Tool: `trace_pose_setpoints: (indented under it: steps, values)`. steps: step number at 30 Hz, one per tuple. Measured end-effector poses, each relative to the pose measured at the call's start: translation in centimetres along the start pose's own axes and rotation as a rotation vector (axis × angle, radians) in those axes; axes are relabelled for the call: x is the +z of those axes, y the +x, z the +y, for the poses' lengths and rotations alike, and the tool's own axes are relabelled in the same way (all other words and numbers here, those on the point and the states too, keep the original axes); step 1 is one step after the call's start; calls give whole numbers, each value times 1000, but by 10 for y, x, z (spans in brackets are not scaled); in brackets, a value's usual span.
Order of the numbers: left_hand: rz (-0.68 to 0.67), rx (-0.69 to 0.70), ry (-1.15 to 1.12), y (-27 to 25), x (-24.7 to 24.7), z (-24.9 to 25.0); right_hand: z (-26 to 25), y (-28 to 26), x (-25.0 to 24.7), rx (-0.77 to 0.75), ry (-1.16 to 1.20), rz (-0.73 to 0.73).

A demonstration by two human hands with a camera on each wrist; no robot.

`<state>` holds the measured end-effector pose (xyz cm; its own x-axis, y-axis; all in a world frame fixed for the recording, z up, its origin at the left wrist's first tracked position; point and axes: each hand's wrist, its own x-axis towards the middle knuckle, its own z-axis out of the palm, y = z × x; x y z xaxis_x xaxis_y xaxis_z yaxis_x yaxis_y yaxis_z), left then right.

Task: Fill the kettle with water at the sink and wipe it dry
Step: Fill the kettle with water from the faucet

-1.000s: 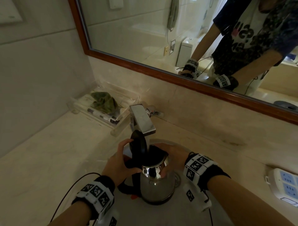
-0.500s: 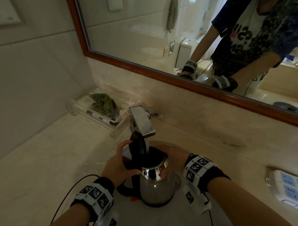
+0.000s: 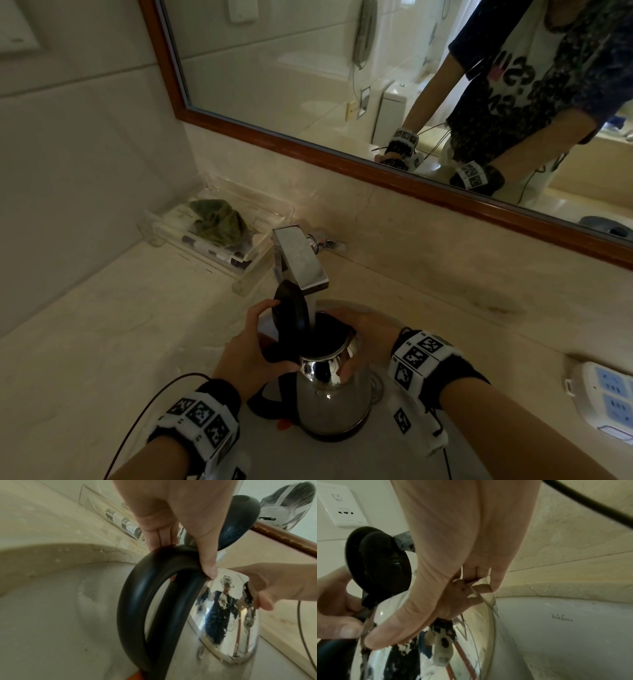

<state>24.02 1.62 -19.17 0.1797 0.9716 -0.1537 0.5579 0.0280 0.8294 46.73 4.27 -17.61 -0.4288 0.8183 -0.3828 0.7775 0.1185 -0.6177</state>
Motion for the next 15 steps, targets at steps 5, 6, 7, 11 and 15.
trace_pose_setpoints:
  steps: [5,6,7,11,15]
  values:
    - [-5,3,0,-1,0,2,-1,0,0,3,-28,11]
    - [-8,3,-3,0,0,2,0,0,0,-2,-31,9]
    - [-14,-1,-3,0,-1,3,-1,1,0,-4,-35,4]
    - [-28,-4,-7,-1,-1,4,-2,0,-2,2,-38,-16]
    - [-25,-9,-14,-1,-2,4,-4,-1,-3,4,-56,-8]
